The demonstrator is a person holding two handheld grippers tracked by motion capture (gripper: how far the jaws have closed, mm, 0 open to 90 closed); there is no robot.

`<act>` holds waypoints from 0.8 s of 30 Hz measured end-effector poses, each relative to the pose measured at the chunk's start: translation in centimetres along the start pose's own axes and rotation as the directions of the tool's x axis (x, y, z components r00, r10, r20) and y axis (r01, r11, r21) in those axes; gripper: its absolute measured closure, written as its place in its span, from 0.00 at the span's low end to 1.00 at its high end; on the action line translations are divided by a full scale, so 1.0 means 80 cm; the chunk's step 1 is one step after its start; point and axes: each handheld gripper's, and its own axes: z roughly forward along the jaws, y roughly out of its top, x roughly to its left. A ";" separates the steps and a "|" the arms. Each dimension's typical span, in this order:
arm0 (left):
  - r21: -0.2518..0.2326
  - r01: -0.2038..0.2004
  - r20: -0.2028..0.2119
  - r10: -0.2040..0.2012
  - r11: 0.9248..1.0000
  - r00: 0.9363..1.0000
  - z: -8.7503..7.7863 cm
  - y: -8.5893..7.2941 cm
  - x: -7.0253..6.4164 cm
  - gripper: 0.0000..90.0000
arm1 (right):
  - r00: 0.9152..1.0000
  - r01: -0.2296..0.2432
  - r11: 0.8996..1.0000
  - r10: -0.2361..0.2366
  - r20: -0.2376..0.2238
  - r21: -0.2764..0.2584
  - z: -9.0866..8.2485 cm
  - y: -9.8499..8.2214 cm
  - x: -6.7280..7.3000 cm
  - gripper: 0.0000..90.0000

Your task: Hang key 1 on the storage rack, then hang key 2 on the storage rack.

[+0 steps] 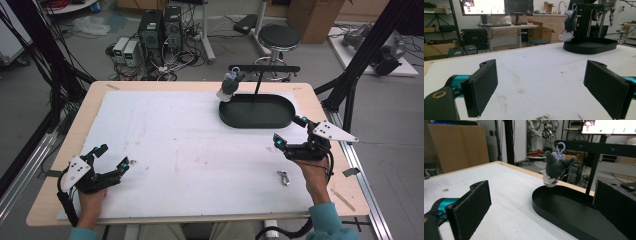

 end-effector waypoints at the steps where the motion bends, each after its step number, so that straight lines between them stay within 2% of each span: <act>1: 0.001 0.001 0.001 -0.001 1.000 1.000 0.000 0.000 0.000 0.14 | 1.000 -0.004 1.000 0.004 -0.003 -0.005 0.000 0.000 0.001 0.01; 17: 0.004 0.000 0.000 0.000 1.000 1.000 0.000 0.000 0.000 0.14 | 0.999 0.004 1.000 -0.003 -0.032 0.019 -0.006 0.002 0.000 0.01; 24: 0.007 -0.005 0.002 0.005 1.000 1.000 0.000 0.000 0.001 0.14 | 0.998 0.030 0.998 -0.026 -0.057 0.062 -0.011 0.006 -0.002 0.01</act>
